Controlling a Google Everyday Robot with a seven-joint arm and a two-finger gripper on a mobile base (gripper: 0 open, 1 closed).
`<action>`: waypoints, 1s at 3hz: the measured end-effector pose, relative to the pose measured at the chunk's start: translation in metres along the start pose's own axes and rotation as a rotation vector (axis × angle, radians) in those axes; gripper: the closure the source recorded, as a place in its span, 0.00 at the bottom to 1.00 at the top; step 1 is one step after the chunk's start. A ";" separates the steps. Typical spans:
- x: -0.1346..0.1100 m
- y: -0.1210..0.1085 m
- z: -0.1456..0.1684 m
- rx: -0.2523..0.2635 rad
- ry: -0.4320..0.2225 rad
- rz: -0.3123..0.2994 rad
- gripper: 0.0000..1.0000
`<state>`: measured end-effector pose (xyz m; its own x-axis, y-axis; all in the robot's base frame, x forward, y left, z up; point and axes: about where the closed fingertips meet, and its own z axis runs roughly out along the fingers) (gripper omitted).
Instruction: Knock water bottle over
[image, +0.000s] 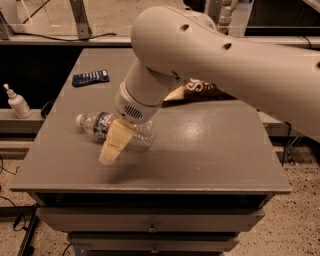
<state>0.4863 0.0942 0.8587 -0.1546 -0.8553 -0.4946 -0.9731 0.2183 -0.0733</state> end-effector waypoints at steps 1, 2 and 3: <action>0.010 0.000 -0.034 0.054 -0.074 0.025 0.00; 0.027 -0.003 -0.074 0.095 -0.194 0.053 0.00; 0.048 -0.008 -0.115 0.112 -0.306 0.070 0.00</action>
Offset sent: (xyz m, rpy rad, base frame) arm -0.0330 -0.0958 0.0973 0.3996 -0.1299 -0.0936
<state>0.4667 -0.0022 0.9351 -0.1452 -0.6594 -0.7376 -0.9346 0.3361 -0.1165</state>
